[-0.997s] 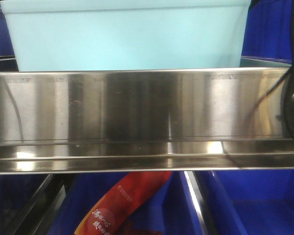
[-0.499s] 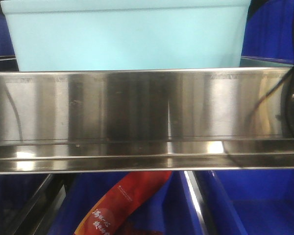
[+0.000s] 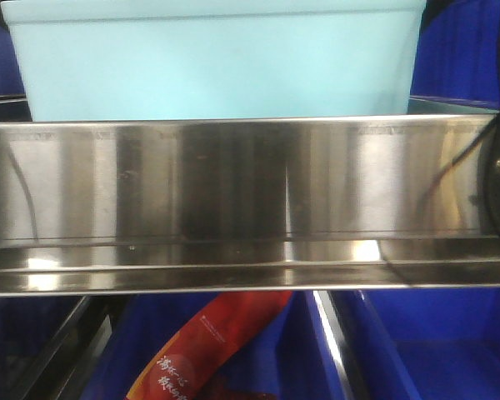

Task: Fetch blue bin and place on conveyor start
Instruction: 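Lift the teal bin with both grippers off the roller shelf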

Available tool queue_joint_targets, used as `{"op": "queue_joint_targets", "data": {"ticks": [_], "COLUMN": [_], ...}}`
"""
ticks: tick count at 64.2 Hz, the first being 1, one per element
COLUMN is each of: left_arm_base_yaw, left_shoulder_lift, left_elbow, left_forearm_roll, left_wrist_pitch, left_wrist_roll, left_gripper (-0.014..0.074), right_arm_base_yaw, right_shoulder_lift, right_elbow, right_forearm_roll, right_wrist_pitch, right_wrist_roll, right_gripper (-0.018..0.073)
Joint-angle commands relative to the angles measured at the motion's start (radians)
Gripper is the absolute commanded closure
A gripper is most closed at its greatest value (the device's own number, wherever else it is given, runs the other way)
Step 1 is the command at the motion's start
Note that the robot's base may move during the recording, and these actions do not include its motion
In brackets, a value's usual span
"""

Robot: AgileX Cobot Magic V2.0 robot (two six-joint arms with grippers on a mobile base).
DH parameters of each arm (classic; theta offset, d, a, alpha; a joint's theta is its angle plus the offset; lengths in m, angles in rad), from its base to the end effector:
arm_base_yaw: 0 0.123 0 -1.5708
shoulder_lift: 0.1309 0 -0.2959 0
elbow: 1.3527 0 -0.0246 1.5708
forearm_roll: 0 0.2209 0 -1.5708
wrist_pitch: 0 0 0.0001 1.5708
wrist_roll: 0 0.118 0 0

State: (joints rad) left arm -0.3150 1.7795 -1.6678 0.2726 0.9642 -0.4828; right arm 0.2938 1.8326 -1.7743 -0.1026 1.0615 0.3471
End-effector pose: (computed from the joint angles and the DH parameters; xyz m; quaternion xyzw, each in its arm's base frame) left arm 0.3740 -0.0944 0.3261 -0.0375 0.9493 0.0086 0.3121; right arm 0.3799 0.1039 0.3265 0.0135 0.9627 0.0364 0.2677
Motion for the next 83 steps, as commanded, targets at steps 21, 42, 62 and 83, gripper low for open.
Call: {"op": "queue_joint_targets", "data": {"ticks": [21,42,62,83], "left_arm_base_yaw": [0.002,0.002,0.002,0.002], "left_shoulder_lift": [0.002,0.002,0.002,0.0], "left_elbow": [-0.007,-0.007,-0.007,-0.007], "left_forearm_roll": [0.007,0.007,0.002,0.002], "left_wrist_pitch": [-0.001,-0.001,-0.001,0.013], "left_wrist_roll": [0.001,0.001,0.001,-0.007], "left_gripper": [0.032,0.0321,0.0588,0.0708], "right_arm_base_yaw": [0.0,0.0,0.0,0.0], "right_shoulder_lift": [0.018,0.017,0.017,0.017], "right_elbow": [-0.01,-0.01,-0.01,-0.016], "right_forearm_roll": [-0.004,-0.004,-0.004,-0.037], "right_wrist_pitch": [-0.022,0.0,0.004,0.011], "right_wrist_roll": [-0.007,-0.007,-0.007,0.053], "right_gripper": [0.0294,0.041,0.0666,0.0718]}}
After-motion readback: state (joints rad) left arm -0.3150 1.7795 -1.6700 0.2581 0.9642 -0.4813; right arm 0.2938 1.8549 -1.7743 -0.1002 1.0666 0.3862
